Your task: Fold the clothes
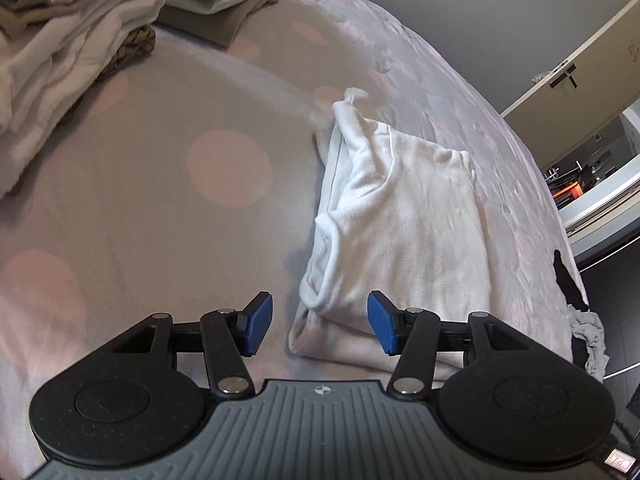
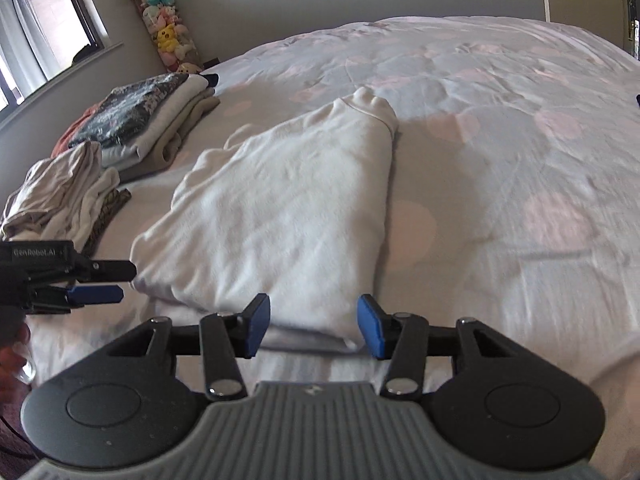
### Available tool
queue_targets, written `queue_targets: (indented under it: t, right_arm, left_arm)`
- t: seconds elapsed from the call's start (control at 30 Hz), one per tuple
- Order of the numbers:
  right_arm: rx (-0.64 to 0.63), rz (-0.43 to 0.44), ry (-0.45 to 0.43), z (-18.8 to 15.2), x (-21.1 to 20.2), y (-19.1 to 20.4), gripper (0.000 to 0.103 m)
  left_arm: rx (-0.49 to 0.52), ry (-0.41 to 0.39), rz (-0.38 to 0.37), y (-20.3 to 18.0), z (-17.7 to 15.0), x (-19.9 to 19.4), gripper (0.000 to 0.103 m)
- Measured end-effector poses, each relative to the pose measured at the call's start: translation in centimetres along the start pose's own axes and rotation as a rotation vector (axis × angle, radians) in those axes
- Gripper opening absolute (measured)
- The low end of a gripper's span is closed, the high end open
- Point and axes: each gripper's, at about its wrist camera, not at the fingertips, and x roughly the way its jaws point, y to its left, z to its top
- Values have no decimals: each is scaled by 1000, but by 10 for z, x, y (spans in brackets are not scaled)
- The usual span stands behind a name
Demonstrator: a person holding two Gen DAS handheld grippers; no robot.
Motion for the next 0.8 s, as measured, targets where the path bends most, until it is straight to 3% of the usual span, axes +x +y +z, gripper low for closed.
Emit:
queue_targets:
  t: [0.07,0.17,0.37,0.43,0.5,0.57,0.8]
  right_arm:
    - [-21,-19,5,-7,-2,-2,52]
    - [-81,-53,-5,-11,-5,1,52]
    - [-231,-150,-4,-15,9,15,52]
    - [-268,-169,-9,-15,13,20,50]
    - [-301,-185,-9,-14,18,25,45]
    - [-293,-182,-5,-12,18,24,12]
    - [-225,-175,-126,-4,-14,18,8]
  left_arm:
    - [-54,7,-26,6,-1,6,49]
    - [-95,-1,-43,12,1,11,35]
    - [-79,-33,-57,11,7,12,12]
    - [-69,-41,-65,8,8,9,10]
    - [-54,-52,-71,3,8,5,8]
    - [-34,-69,-74,-3,8,-2,8]
    - [33,-130,-100,-28,6,-37,6]
